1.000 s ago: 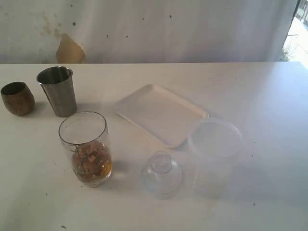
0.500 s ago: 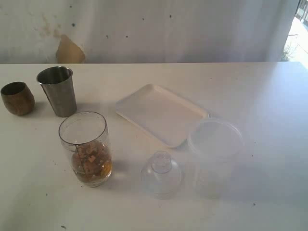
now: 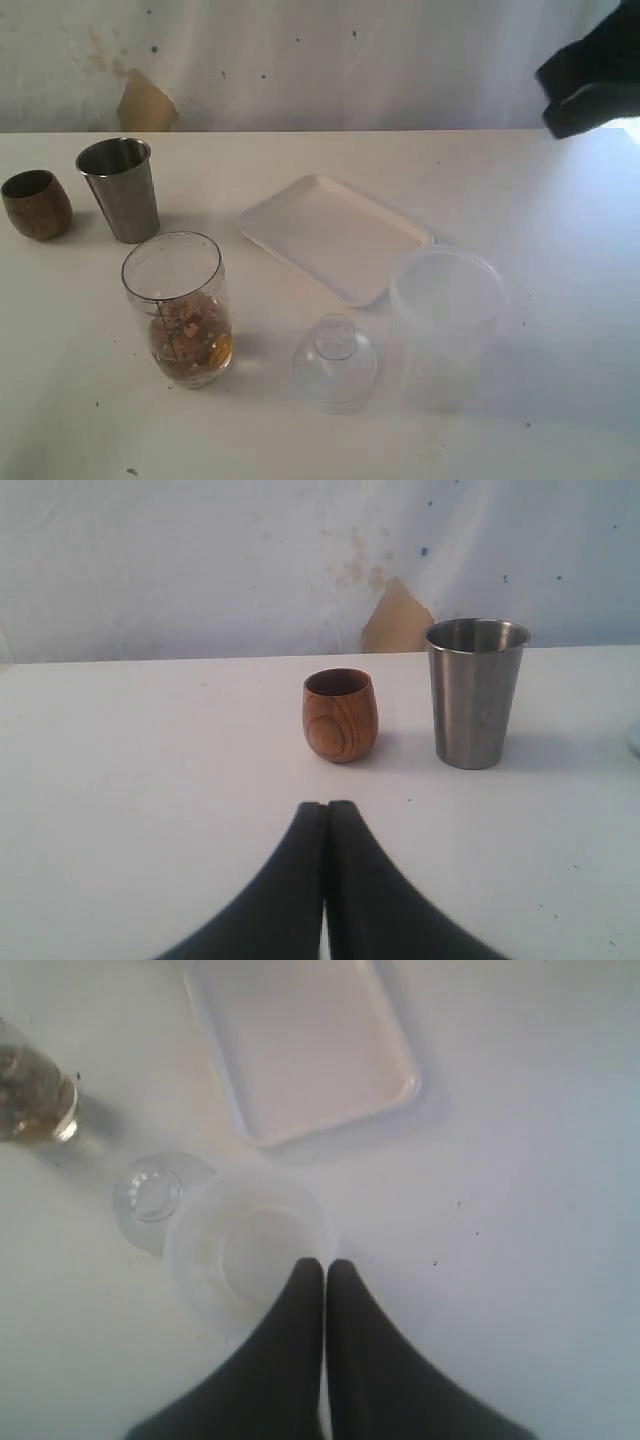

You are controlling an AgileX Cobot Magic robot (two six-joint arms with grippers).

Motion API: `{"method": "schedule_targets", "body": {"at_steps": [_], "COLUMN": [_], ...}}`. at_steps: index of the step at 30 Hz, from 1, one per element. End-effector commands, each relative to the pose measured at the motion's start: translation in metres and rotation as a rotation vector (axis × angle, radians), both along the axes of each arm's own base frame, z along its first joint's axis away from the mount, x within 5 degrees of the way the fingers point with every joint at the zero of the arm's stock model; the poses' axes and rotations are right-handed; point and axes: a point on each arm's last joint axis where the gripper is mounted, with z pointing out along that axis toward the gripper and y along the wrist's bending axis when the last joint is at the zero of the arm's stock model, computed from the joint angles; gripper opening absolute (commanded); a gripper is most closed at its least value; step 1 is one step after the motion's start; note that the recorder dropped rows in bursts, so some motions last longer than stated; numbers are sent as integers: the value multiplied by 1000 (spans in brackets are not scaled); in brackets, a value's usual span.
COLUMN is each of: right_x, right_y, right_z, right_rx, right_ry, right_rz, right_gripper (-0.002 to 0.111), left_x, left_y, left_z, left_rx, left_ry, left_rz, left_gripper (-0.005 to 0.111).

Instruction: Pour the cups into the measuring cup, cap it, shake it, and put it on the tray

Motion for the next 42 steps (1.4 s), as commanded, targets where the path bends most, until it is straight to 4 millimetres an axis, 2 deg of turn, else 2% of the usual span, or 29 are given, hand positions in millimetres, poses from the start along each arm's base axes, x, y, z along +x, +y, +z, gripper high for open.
{"method": "schedule_targets", "body": {"at_steps": [1, 4, 8, 10, 20, 31, 37, 42], "right_x": [18, 31, 47, 55, 86, 97, 97, 98], "right_y": [17, 25, 29, 30, 38, 41, 41, 40], "right_z": [-23, -39, -61, -72, -128, -156, -173, -180], "right_rx": [-71, -146, -145, -150, -183, -204, -218, -239], "right_ry": [89, 132, 220, 259, 433, 515, 569, 584], "right_rz": [79, 107, 32, 2, -20, -19, -21, -7], "right_gripper": [3, 16, 40, 45, 45, 44, 29, 4], "left_x": [0, 0, 0, 0, 0, 0, 0, 0], "left_y": [0, 0, 0, 0, 0, 0, 0, 0], "left_z": [-1, -1, -1, -1, -1, -1, -1, -1], "left_rx": [-13, -13, -13, -13, -13, -13, -13, -13], "left_ry": [1, 1, 1, 1, 1, 1, 1, 1], "left_rz": [-2, -2, -2, -2, -2, -2, -2, -2], "left_gripper": [0, 0, 0, 0, 0, 0, 0, 0]}}
